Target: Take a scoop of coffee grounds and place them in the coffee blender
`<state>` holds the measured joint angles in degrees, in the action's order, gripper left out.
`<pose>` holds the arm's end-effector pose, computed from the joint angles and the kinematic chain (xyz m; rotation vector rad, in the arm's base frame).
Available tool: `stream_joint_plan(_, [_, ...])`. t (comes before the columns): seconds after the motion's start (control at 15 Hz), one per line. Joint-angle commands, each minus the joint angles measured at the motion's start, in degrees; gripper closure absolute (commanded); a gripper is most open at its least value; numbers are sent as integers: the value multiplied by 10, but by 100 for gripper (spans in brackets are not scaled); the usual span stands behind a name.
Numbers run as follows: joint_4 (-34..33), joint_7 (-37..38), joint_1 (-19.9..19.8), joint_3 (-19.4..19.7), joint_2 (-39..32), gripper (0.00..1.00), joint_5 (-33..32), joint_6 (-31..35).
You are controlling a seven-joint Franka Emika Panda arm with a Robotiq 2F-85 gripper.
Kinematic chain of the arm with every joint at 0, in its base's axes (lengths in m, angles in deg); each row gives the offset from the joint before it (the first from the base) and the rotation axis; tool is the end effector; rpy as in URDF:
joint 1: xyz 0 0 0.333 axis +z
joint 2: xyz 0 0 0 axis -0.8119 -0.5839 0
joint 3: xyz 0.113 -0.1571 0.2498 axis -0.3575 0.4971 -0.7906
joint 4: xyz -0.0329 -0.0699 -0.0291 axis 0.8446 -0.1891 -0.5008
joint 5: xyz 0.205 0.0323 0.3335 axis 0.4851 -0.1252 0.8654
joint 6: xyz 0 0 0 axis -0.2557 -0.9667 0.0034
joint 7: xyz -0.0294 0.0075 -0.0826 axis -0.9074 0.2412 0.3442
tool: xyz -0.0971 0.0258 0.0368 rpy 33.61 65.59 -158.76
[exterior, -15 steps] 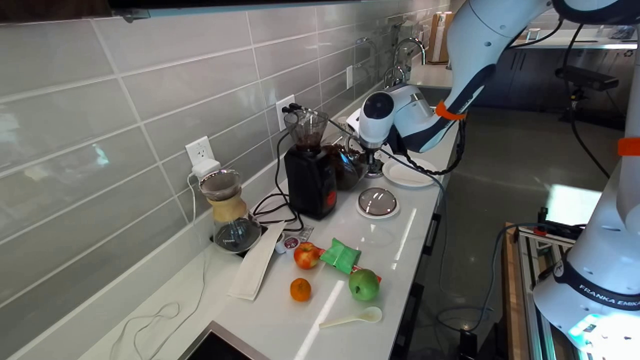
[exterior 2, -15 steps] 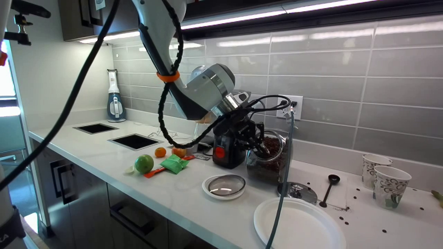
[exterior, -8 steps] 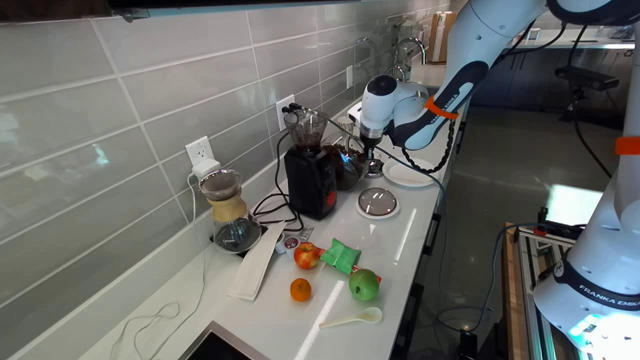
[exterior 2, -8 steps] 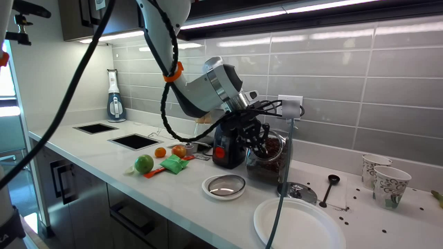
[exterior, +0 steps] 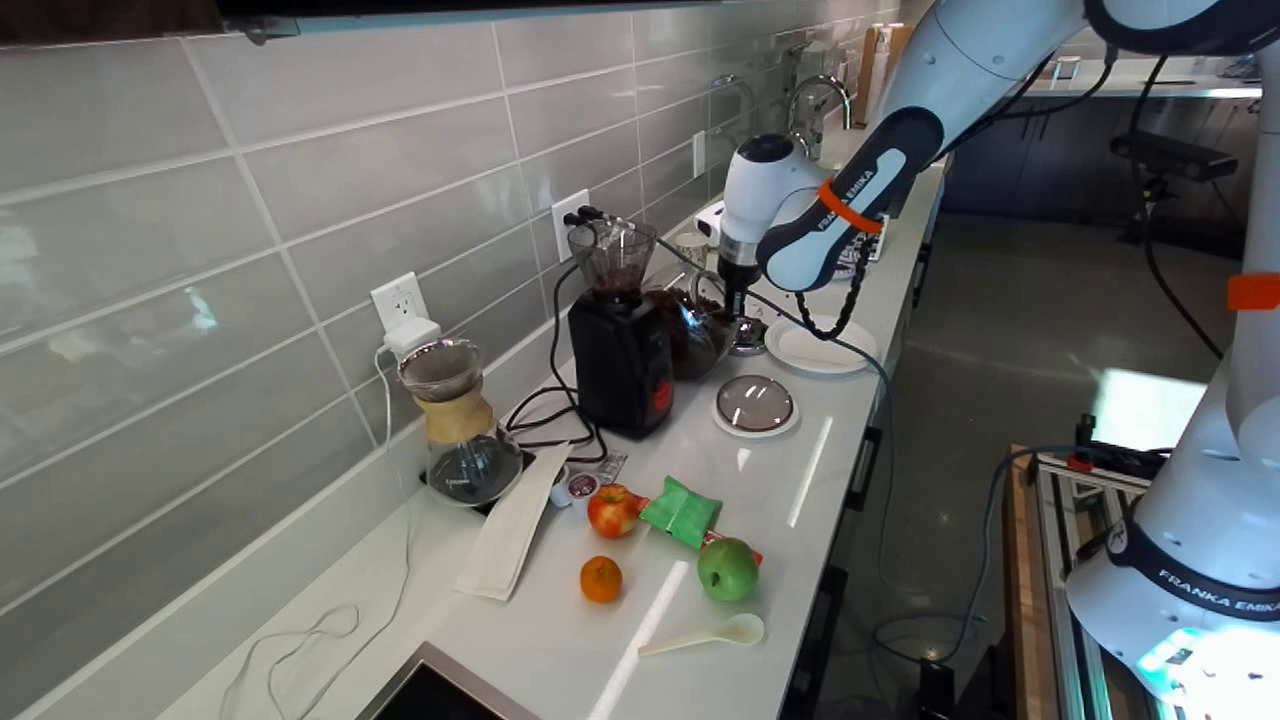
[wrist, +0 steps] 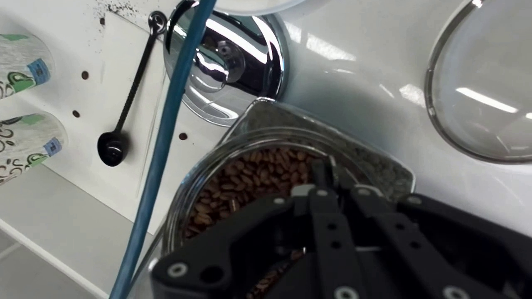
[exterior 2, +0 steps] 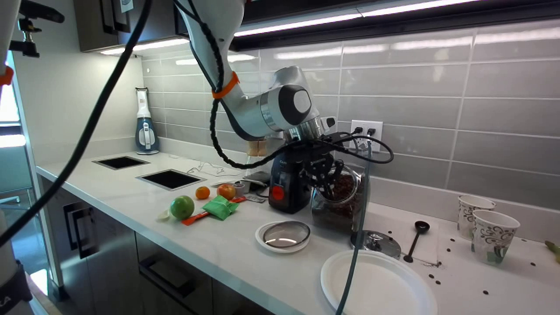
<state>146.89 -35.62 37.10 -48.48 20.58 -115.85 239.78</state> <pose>0.5515 -0.2158 0.2880 2.7016 0.5596 0.2590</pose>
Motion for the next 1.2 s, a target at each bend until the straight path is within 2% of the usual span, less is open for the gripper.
stream_joint_plan(0.0, [-32,-49,4,1,-23,99,54,-16])
stream_joint_plan(0.27, [-61,-51,8,10,-45,99,63,-33])
stream_joint_plan(0.6, [-79,-19,27,36,-61,99,32,-30])
stream_joint_plan(0.87, [-70,33,68,69,-58,99,-11,-17])
stream_joint_plan(1.13, [-65,129,128,115,-59,99,-106,-22])
